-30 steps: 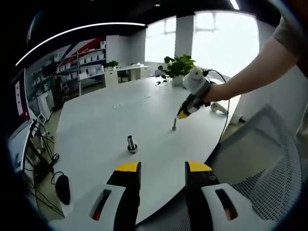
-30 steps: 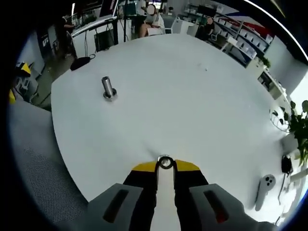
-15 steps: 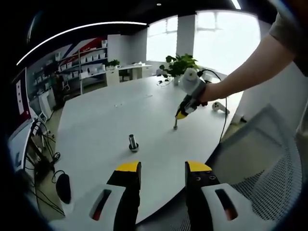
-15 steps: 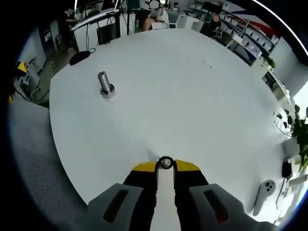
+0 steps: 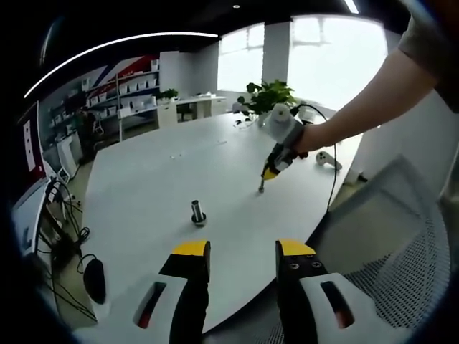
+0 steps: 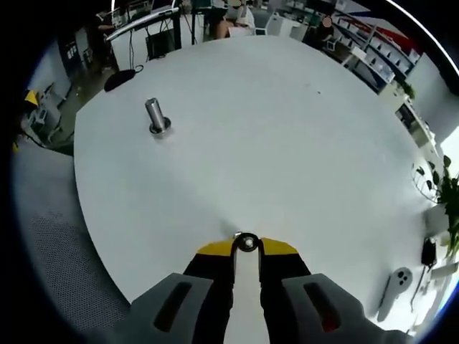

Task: Place the washer onto the threaded stud by aligning its center hole with the stud, sliding it down to the base, and recovering from edge contact or off-axis alignment until the washer reaches the visible bottom stop.

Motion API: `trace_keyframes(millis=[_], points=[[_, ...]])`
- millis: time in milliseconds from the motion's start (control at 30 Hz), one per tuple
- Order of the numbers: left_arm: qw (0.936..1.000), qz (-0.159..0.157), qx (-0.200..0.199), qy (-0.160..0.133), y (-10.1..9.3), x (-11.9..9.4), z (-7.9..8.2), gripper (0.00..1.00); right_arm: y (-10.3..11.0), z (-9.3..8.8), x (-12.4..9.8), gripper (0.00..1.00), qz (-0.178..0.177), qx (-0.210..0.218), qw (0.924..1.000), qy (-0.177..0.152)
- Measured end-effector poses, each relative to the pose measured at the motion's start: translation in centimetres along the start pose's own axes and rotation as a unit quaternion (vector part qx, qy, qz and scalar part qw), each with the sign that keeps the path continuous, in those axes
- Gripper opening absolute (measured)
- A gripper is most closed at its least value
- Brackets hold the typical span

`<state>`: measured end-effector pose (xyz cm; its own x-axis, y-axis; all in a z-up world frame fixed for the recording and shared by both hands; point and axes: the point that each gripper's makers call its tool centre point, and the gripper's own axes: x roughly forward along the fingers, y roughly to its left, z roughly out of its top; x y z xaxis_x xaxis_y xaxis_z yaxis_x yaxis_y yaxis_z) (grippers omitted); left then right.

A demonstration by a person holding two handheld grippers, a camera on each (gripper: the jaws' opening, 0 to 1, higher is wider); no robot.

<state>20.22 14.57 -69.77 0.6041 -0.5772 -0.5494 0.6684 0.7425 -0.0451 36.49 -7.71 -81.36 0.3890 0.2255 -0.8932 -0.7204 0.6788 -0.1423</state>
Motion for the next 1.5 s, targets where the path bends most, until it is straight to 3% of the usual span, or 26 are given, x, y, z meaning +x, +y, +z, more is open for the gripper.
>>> trace_keyframes(millis=[667,1367,1500], points=[[0.9999,0.007,-0.003,0.01,0.3,0.1,-0.4,0.34,0.6,-1.8,3.2,0.14,0.019,0.001,0.9993,0.031],[0.9998,0.009,-0.001,0.018,0.4,0.2,-0.6,0.34,0.1,-1.6,3.8,0.15,0.017,0.004,0.9994,0.03],[0.9998,0.009,0.0,0.02,0.4,0.2,-0.7,0.34,0.1,-2.2,4.2,0.17,0.021,-0.004,0.9989,0.042]])
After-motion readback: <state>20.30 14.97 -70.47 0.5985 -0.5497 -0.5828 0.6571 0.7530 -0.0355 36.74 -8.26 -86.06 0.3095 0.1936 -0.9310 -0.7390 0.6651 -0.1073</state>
